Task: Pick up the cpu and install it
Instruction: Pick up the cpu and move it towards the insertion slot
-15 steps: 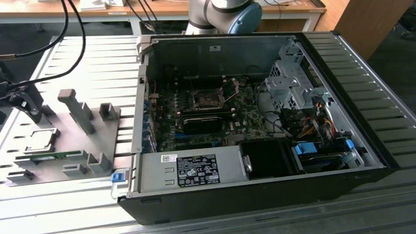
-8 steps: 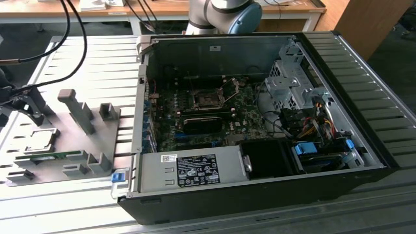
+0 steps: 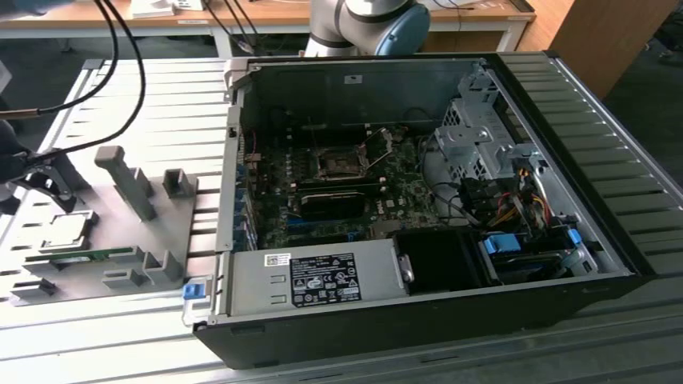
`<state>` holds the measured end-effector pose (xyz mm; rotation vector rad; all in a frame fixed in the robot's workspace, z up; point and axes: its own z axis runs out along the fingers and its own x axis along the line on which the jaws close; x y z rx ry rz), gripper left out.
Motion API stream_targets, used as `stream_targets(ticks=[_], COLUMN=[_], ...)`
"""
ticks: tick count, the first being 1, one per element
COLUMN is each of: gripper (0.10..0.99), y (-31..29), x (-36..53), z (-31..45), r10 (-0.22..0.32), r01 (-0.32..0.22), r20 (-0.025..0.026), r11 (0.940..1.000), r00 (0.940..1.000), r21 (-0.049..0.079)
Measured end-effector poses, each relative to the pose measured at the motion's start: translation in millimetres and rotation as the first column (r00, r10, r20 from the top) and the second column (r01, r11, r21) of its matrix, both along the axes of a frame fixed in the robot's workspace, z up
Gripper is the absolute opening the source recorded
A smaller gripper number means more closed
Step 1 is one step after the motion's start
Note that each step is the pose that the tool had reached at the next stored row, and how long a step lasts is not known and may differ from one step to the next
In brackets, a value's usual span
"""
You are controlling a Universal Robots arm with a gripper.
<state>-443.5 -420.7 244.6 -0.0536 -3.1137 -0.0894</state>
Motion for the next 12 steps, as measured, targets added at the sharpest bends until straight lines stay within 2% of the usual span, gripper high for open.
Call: stream_targets(ticks=[12], gripper=[0.733], y=[-0.5], x=[-3.4], z=[-14.3], r10=[0.015], r01=[-0.015], r20=[0.0001], r11=[0.9999], r00=[0.9999], r21=[0.000])
